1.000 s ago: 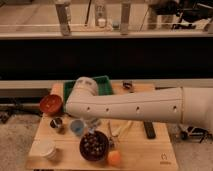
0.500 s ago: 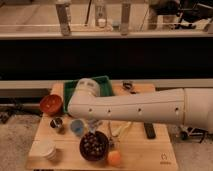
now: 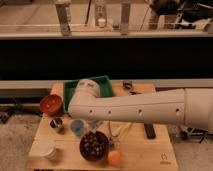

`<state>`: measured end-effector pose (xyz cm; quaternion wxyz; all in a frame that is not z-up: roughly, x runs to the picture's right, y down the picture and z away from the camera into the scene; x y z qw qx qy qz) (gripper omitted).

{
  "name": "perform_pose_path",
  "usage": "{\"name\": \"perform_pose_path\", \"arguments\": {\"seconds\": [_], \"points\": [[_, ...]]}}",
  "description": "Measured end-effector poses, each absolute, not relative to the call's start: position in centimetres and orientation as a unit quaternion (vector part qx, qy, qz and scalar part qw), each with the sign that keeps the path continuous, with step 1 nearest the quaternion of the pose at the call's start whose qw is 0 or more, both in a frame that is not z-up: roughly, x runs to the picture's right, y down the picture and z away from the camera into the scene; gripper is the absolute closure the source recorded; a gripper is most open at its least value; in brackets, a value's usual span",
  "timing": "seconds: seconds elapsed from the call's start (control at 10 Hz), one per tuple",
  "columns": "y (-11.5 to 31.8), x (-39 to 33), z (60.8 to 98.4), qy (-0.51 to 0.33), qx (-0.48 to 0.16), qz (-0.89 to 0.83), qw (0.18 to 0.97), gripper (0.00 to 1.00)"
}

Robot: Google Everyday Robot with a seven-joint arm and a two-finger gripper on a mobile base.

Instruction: Place towel in metal cup

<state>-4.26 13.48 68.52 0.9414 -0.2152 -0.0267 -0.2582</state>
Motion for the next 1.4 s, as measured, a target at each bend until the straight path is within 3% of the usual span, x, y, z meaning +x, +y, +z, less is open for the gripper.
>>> {"name": "perform_pose_path", "arguments": {"seconds": [1.4], "points": [[13.2,-3.4,69.6,-0.018,-0.199,-0.246,0.949,0.99]]}}
